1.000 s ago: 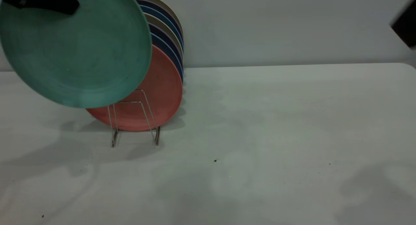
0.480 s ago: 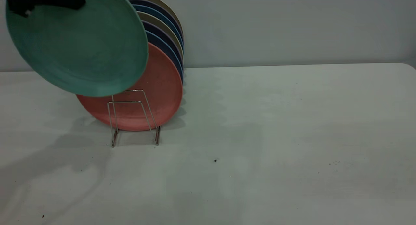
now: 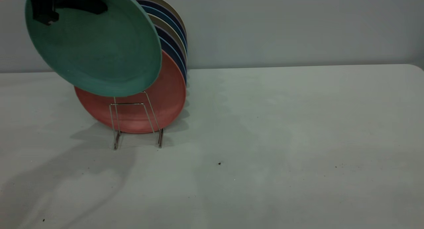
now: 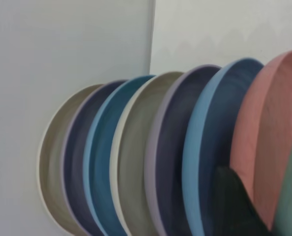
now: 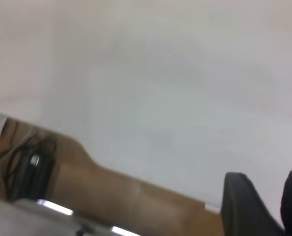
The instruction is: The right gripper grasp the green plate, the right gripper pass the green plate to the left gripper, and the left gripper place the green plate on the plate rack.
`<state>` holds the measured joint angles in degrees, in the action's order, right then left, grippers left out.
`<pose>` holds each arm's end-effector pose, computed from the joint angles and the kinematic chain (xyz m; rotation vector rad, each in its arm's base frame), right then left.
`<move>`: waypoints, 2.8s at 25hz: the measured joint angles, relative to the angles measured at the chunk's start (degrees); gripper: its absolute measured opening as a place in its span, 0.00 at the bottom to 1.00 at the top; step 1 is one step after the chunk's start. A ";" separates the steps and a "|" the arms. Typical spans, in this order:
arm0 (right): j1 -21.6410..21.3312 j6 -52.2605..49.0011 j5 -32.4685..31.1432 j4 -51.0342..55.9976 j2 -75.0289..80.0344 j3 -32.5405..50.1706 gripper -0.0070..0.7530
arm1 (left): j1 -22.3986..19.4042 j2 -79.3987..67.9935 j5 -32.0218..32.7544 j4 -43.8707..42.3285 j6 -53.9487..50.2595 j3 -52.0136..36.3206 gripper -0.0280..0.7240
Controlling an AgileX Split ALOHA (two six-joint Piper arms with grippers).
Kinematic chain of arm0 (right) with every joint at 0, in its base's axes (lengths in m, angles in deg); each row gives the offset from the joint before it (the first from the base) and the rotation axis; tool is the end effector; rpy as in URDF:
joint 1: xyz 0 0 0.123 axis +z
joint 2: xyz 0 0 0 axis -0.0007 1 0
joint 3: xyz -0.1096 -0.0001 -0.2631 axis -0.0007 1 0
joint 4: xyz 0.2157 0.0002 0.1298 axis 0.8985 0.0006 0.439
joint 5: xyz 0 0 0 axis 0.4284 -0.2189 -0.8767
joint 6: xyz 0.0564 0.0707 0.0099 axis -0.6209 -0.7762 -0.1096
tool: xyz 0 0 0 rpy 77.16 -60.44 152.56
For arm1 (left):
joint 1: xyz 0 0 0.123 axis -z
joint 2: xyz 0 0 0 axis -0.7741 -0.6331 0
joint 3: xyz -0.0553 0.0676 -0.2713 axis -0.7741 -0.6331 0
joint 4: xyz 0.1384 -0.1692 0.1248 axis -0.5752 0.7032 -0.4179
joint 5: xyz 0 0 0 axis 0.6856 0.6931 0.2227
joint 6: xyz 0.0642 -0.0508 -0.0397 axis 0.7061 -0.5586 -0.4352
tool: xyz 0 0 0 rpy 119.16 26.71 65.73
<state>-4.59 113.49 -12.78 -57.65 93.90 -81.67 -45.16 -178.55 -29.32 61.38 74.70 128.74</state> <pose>0.0406 0.0248 0.2647 -0.3717 2.3751 0.2173 0.3785 -0.0627 0.2528 1.5858 1.6251 0.3267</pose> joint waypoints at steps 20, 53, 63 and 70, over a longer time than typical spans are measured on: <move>0.00 -1.46 -0.46 -1.15 -4.18 0.00 0.31 | 0.00 -7.16 -1.13 2.93 0.00 0.22 0.45; 0.00 -1.64 -0.42 -1.29 -4.18 0.00 0.32 | 0.00 -2.53 0.51 2.41 -13.34 0.33 0.74; 0.00 -2.66 -0.42 -3.49 -4.18 0.00 0.32 | 0.00 5.49 9.71 -4.12 -30.99 0.33 0.74; 2.74 -12.36 0.22 -10.83 -4.18 0.04 0.32 | 0.00 22.23 26.46 -21.69 -67.92 0.33 0.74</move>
<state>-1.85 101.13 -12.56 -68.49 89.72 -81.63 -45.16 -156.32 -2.86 39.68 6.78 129.08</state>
